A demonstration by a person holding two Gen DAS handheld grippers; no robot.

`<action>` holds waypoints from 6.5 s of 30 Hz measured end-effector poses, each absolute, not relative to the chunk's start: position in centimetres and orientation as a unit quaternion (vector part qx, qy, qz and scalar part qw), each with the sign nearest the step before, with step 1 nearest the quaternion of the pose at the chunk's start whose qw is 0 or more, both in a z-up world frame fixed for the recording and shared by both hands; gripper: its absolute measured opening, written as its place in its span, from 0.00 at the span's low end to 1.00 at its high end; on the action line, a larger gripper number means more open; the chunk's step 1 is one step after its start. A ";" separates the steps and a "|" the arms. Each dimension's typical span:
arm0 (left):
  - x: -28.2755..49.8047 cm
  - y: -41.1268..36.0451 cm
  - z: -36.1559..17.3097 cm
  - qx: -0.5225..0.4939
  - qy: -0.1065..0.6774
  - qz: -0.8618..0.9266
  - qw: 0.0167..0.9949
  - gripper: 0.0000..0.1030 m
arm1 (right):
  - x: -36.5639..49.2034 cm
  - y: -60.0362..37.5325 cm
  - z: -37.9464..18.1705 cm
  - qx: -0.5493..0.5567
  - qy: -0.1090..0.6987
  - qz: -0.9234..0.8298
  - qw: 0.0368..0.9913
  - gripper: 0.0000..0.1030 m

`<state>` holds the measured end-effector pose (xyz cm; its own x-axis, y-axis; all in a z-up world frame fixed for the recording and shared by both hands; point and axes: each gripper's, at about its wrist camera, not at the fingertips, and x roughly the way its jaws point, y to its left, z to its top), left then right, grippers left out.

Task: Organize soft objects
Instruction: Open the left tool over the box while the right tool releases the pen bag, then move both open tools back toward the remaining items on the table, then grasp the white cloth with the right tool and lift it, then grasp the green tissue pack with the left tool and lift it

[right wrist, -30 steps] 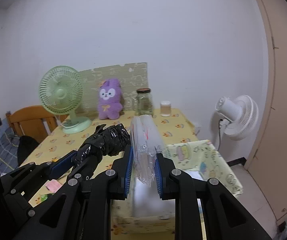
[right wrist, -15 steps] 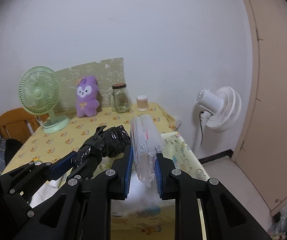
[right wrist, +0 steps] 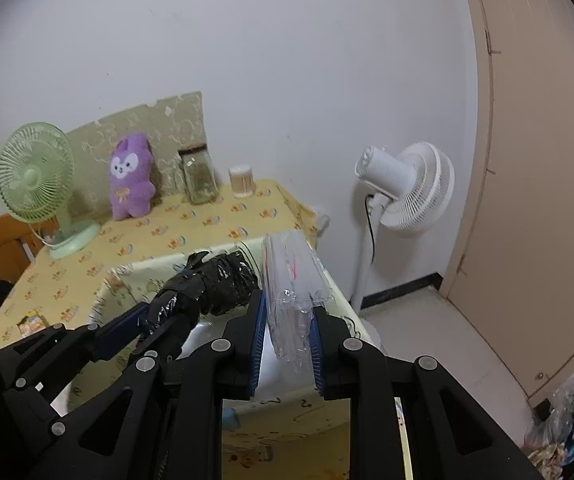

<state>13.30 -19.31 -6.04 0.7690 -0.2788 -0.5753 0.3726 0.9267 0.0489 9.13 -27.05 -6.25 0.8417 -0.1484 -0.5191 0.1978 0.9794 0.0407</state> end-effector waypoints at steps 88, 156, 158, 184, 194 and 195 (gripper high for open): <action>4.6 -7.3 -1.3 0.051 0.238 -0.120 0.962 0.99 | 2.8 -16.0 -2.6 0.046 0.217 -0.025 0.975 0.94; 8.7 4.6 -13.1 -0.002 0.377 0.002 0.926 0.89 | 10.6 -3.6 -14.8 0.006 0.377 0.101 0.921 0.31; 8.7 4.5 -12.9 -0.005 0.376 -0.001 0.927 0.89 | 10.3 -3.7 -14.4 0.004 0.369 0.103 0.924 0.26; 10.1 3.5 -14.2 -0.024 0.399 -0.011 0.917 0.79 | 10.3 -5.0 -14.6 0.019 0.362 0.103 0.926 0.21; 8.8 3.2 -12.9 -0.013 0.382 -0.007 0.924 0.77 | 9.3 -5.2 -13.8 0.020 0.350 0.099 0.931 0.20; 8.7 3.2 -12.8 -0.012 0.380 -0.006 0.925 0.77 | 9.2 -5.2 -13.7 0.020 0.349 0.099 0.932 0.20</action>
